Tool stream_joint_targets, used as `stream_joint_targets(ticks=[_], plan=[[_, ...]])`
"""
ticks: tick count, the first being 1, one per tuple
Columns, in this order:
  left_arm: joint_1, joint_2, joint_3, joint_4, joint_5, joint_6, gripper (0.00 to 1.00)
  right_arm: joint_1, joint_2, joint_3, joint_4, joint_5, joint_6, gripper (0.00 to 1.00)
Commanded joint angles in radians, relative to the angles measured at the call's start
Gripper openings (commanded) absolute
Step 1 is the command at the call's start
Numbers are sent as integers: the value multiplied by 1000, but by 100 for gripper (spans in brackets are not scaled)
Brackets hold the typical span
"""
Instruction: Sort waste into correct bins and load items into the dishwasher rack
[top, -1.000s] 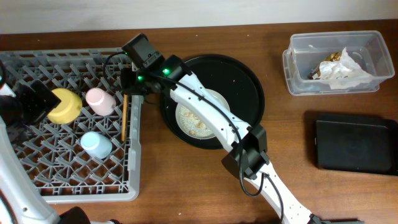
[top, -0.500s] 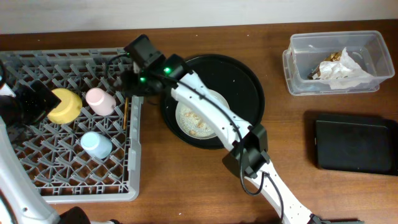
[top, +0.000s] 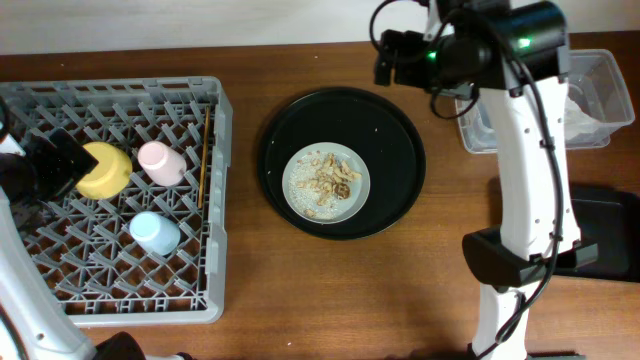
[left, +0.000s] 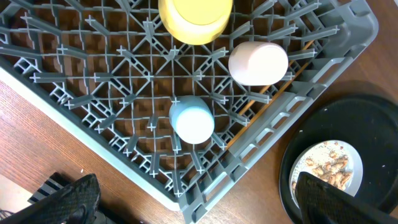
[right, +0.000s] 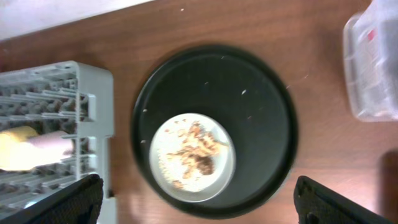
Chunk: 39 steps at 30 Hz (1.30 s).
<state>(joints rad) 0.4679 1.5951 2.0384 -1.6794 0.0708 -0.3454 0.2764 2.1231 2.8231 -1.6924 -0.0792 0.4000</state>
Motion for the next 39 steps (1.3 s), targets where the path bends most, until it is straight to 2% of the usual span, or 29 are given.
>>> stream_joint_targets(ticks=[1,5,8,10,11,15,18,24,28,34,36,39], plan=[[2,0,0,2,-8,-9,100,-55,25,-11,-6,2,-239,98],[2,0,0,2,-8,-9,100,-117,13,-36,-6,-16,-240,98],[2,0,0,2,-8,-9,100,-134,-48,-153,-6,-40,-300,99],[2,0,0,2,-8,-9,100,-135,-86,-218,-6,22,-323,99],[2,0,0,2,-8,-9,100,-139,-141,-309,-6,216,-322,98],[2,0,0,2,-8,-9,100,-171,-172,-360,-6,270,-314,99],[2,0,0,2,-8,-9,100,-208,-173,-377,-6,187,-314,98],[2,0,0,40,-7,-9,100,-214,-173,-378,-6,-162,-314,98],[2,0,0,45,3,-10,100,-211,-169,-378,27,-275,-314,99],[2,0,0,43,4,-10,100,-182,-78,-393,11,-262,-284,98],[2,0,0,43,4,-10,100,-147,-46,-409,8,-288,-276,98],[2,0,0,43,4,-10,100,-31,-9,-445,84,-219,-258,98]])
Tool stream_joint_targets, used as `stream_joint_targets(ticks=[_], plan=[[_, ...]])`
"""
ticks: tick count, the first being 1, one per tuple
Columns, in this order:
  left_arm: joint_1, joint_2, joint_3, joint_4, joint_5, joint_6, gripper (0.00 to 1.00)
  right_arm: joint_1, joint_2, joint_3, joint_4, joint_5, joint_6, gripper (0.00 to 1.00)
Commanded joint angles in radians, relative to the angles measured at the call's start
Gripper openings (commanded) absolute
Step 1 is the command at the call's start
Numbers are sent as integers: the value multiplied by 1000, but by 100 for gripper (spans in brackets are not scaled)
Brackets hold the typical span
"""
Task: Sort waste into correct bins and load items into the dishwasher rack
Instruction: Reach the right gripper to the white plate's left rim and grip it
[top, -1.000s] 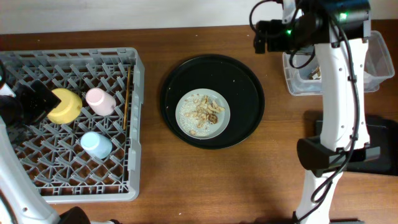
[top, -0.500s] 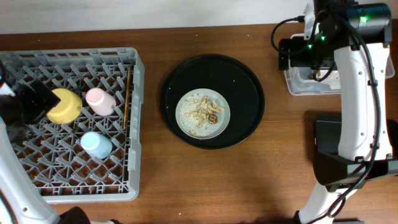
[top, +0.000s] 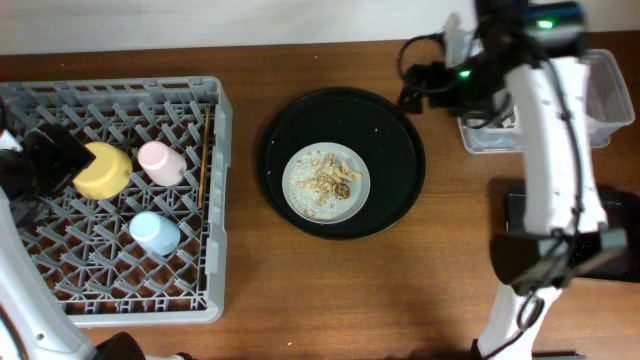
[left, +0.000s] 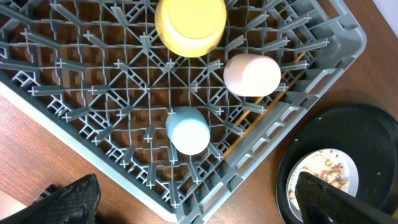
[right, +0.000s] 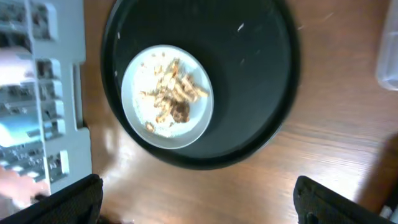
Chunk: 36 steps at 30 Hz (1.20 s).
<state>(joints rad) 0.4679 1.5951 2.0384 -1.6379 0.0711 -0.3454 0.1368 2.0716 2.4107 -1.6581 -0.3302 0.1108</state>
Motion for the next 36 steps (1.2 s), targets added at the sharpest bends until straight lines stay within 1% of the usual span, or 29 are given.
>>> stream_joint_targets(ticks=[1,2,3,5,8,10,11,13,14,15,17,19,21,24,27,32,36], plan=[[2,0,0,2,3,-10,100,146,48,-37,80,84,78,98],[2,0,0,2,3,-10,100,188,61,-42,114,153,150,98],[2,0,0,2,3,-10,100,240,75,-42,153,247,251,98],[2,0,0,2,3,-10,100,325,108,-42,211,362,385,98],[2,0,0,2,3,-10,100,454,187,-42,307,501,526,99],[2,0,0,2,3,-10,100,525,251,-42,349,607,610,89],[2,0,0,2,3,-10,100,565,297,-42,370,653,654,81],[2,0,0,2,3,-10,100,596,345,-42,399,664,671,78],[2,0,0,2,3,-10,100,612,369,-42,415,665,684,75],[2,0,0,2,3,-10,100,626,391,-42,431,664,685,68],[2,0,0,2,3,-10,100,649,423,-42,455,669,692,62],[4,0,0,2,3,-10,100,671,446,-42,466,703,700,59],[4,0,0,2,3,-10,100,684,458,-42,466,737,711,55],[4,0,0,2,3,-10,100,699,474,-45,465,779,710,50],[4,0,0,2,3,-10,100,701,501,-47,462,791,711,48],[4,0,0,2,3,-10,100,703,522,-50,454,783,711,46],[4,0,0,2,3,-10,100,703,523,-51,447,783,716,35]])
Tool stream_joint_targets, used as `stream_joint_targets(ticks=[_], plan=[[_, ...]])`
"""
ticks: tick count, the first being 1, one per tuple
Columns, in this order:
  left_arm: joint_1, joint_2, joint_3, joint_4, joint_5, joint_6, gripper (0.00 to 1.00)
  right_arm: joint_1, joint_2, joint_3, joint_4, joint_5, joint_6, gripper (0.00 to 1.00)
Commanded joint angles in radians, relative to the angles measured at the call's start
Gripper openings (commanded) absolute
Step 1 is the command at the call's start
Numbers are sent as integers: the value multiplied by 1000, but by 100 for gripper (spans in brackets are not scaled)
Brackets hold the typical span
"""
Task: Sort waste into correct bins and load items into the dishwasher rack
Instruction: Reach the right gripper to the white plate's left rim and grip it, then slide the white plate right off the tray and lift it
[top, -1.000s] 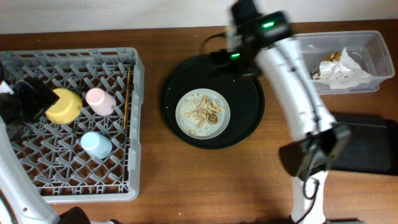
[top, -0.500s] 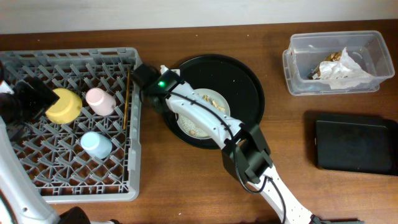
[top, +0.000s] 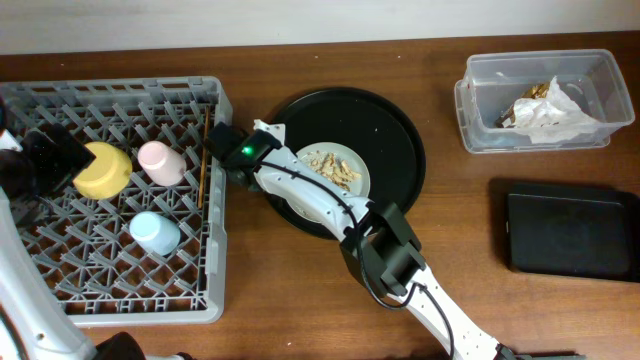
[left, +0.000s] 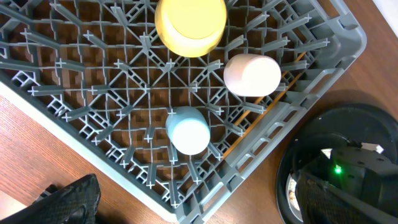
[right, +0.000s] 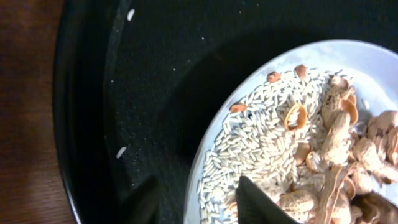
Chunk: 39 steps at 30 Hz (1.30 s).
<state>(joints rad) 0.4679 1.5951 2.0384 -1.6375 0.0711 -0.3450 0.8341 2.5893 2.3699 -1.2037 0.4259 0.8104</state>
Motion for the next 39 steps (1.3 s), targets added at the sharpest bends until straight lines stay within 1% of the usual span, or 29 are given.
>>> stream_joint_targets(ticks=[1,4,8,12,14,15,17,20,22,27,34,39], plan=[[4,0,0,2,3,-10,100,6,6,-15,-11,22,19,31],[4,0,0,2,3,-10,100,11,6,-32,-18,15,45,30],[4,0,0,2,3,-10,100,13,6,-76,-2,-11,45,30],[4,0,0,2,3,-10,100,15,5,-81,-3,-28,44,29],[4,0,0,2,3,-10,100,17,5,-81,-4,-31,44,25],[4,0,0,2,3,-10,100,17,5,-81,-4,-31,44,22],[4,0,0,2,3,-10,100,16,5,-81,-11,-29,44,10],[4,0,0,2,3,-10,100,16,3,-77,-23,-26,44,8],[4,0,0,2,3,-10,100,16,3,-73,-37,-20,44,4],[4,0,0,2,3,-10,100,16,3,-47,-95,24,44,4],[4,0,0,2,3,-10,100,11,3,82,-219,113,45,4],[4,0,0,2,3,-10,100,-18,3,105,-286,118,45,4]])
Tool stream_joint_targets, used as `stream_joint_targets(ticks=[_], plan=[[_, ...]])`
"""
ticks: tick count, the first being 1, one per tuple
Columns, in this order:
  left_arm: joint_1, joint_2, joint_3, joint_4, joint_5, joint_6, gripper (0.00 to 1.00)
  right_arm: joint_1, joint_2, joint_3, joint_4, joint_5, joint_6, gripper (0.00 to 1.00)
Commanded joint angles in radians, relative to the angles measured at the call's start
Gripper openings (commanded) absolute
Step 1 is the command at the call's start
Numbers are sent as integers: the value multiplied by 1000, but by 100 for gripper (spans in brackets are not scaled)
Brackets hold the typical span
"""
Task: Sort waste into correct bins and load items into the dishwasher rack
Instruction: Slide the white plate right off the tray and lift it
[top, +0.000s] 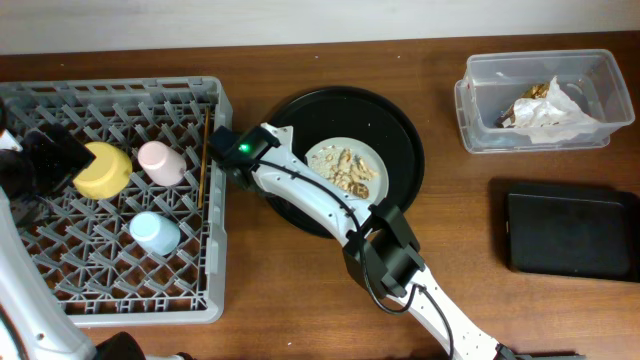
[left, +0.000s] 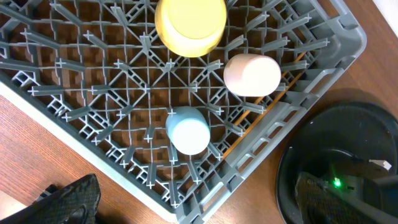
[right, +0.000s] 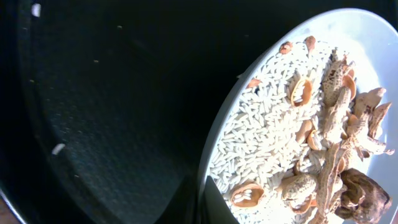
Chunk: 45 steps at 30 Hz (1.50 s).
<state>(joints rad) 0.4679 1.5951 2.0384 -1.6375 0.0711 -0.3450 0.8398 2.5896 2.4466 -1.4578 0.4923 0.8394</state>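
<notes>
A white plate (top: 346, 171) of rice and peanut shells sits in the black round tray (top: 405, 130). My right gripper (top: 298, 162) is shut on the plate's left rim. In the right wrist view the rim of the plate (right: 292, 124) runs down between the two fingers of the right gripper (right: 200, 200). The grey dishwasher rack (top: 215, 260) holds a yellow cup (top: 103, 169), a pink cup (top: 159, 162), a blue cup (top: 154, 233) and a wooden stick (top: 205, 155). My left gripper (left: 196, 208) hangs open above the rack (left: 267, 124), holding nothing.
A clear plastic bin (top: 480, 125) with crumpled wrappers stands at the back right. A black bin (top: 570, 232) lies at the right edge. My right arm stretches from the table's front across the tray's left side.
The right gripper, then open around the plate's left rim, is now shut on it. The plate has shifted a little right and back in the tray. The left arm is unchanged.
The right arm was first high over the tray's back edge, then nearer the clear bin. After that it was low at the plate's left rim with its fingers apart, and now it grips that rim. The left gripper has stayed open over the rack.
</notes>
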Motion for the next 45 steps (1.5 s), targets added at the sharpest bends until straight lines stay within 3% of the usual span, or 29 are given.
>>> stream_joint_targets(ticks=[1,9,28,45], plan=[[4,0,0,2,3,-10,100,-35,3,28,-58,53,26,4],[4,0,0,2,3,-10,100,-142,0,28,-241,82,109,4],[4,0,0,2,3,-10,100,-316,-151,-12,-241,-53,56,4],[4,0,0,2,3,-10,100,-462,-386,-170,-241,50,32,4]])
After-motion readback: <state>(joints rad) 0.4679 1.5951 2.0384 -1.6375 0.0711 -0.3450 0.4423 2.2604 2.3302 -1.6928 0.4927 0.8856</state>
